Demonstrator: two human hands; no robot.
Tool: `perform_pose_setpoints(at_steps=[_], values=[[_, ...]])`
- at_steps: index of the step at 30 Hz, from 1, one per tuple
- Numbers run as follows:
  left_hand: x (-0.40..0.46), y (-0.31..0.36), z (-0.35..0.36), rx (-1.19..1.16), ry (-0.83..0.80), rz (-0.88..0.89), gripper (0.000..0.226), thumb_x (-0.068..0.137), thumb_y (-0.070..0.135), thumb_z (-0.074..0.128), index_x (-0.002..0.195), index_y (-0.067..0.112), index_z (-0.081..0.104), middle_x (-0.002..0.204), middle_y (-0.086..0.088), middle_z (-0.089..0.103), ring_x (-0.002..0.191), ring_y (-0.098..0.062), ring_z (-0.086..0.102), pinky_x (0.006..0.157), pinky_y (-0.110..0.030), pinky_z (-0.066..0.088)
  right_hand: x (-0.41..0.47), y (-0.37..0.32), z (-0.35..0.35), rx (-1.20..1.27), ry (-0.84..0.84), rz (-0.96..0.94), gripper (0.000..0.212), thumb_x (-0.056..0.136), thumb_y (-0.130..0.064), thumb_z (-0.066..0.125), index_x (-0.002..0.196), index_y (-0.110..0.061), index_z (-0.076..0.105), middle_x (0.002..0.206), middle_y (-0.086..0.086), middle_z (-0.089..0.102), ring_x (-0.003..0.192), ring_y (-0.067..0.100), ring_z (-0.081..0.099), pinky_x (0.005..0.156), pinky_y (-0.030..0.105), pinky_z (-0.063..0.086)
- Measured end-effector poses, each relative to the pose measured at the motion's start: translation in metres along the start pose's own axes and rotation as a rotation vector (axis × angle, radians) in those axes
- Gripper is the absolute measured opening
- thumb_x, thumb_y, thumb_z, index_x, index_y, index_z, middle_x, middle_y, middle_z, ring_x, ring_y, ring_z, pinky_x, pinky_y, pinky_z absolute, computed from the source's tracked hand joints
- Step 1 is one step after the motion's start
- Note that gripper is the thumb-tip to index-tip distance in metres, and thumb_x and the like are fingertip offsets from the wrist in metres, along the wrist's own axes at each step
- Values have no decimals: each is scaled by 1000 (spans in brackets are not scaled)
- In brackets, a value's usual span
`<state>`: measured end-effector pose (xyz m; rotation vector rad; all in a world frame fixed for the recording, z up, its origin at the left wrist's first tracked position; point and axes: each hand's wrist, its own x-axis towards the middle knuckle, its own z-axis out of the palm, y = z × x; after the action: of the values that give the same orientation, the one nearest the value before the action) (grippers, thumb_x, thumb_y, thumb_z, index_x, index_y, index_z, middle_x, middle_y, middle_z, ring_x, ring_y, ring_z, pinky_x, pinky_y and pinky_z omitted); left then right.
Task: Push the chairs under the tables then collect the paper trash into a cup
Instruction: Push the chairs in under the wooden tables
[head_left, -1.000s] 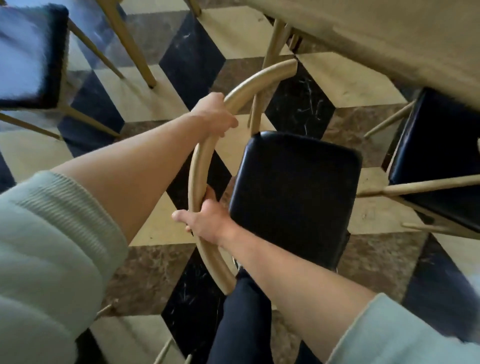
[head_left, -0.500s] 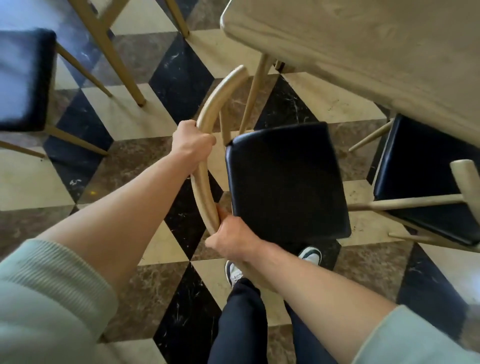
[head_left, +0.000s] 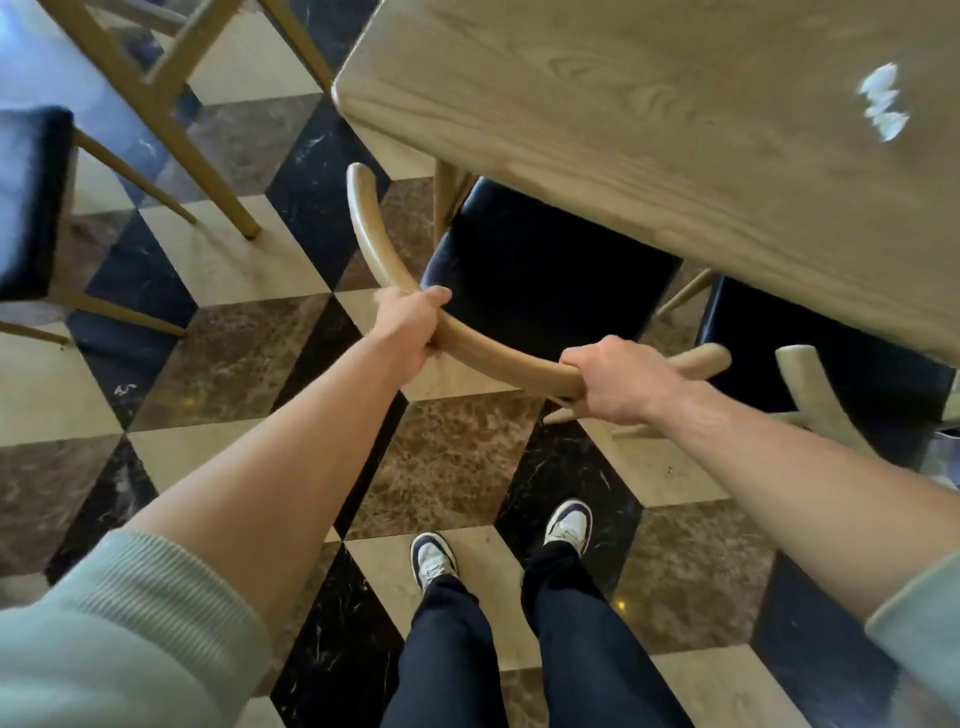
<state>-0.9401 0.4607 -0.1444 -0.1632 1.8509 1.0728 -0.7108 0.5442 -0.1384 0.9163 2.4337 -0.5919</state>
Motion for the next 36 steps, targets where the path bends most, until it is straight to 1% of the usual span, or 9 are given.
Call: perform_pose_setpoints(at_steps=[5, 10, 12, 15, 19, 22, 26, 30, 36], values=[[-23, -3, 59, -24, -44, -53, 59, 102, 26, 64, 147, 9, 29, 139, -14, 52, 121, -31, 60, 100, -55, 57, -16, 71, -20, -11, 69, 70, 19, 81, -30, 80, 88, -37, 64, 72, -14, 59, 66, 4, 56, 52, 27, 36], [-21, 2, 49, 183, -92, -91, 63, 102, 45, 60, 151, 12, 39, 143, -12, 56, 125, -31, 60, 103, -57, 53, -22, 71, -10, -12, 109, 60, 19, 84, -32, 76, 99, -34, 63, 84, -10, 64, 83, 17, 64, 85, 38, 44], [-26, 6, 40, 356, -128, -91, 64, 102, 58, 49, 147, 14, 48, 134, -11, 63, 118, -30, 64, 101, -57, 52, -23, 64, -12, 68, 73, 37, 37, 83, -35, 73, 119, -31, 62, 99, -8, 65, 93, 16, 63, 95, 43, 45], [-27, 17, 13, 424, -116, -57, 69, 101, 66, 39, 130, 9, 62, 112, -13, 74, 101, -30, 71, 95, -54, 52, -16, 34, -33, 310, 50, -63, 55, 84, -42, 68, 136, -28, 55, 114, -7, 60, 102, 11, 58, 91, 34, 49], [-11, 43, -52, 384, -124, -39, 65, 100, 65, 44, 118, 6, 65, 105, -16, 75, 93, -33, 74, 82, -50, 59, 36, -49, -73, 407, 178, -108, 35, 92, -42, 58, 123, -26, 61, 102, -11, 60, 93, 8, 59, 79, 27, 50], [10, 72, -130, 351, -119, 11, 60, 99, 63, 51, 119, 8, 64, 106, -14, 75, 92, -32, 74, 85, -49, 60, 88, -137, -100, 411, 196, -130, 28, 94, -35, 61, 117, -21, 65, 100, -7, 62, 91, 12, 61, 77, 26, 45], [49, 114, -272, 178, -49, -4, 54, 99, 57, 56, 124, 10, 65, 113, -12, 74, 101, -31, 72, 94, -52, 57, 154, -268, -128, 351, 183, -178, 25, 97, -35, 61, 119, -22, 65, 103, -7, 61, 94, 12, 59, 75, 19, 41], [83, 139, -439, 117, 97, 46, 50, 99, 59, 56, 117, 13, 68, 105, -12, 77, 96, -32, 74, 87, -48, 58, 217, -420, -150, 366, 104, -254, 19, 101, -30, 60, 118, -22, 64, 107, -6, 62, 97, 13, 60, 76, 24, 49], [130, 166, -620, 11, 234, 28, 53, 100, 58, 52, 114, 8, 64, 95, -14, 76, 85, -33, 73, 71, -41, 57, 300, -609, -171, 330, 44, -381, 16, 100, -28, 62, 113, -21, 67, 104, -4, 66, 94, 15, 63, 76, 24, 51]])
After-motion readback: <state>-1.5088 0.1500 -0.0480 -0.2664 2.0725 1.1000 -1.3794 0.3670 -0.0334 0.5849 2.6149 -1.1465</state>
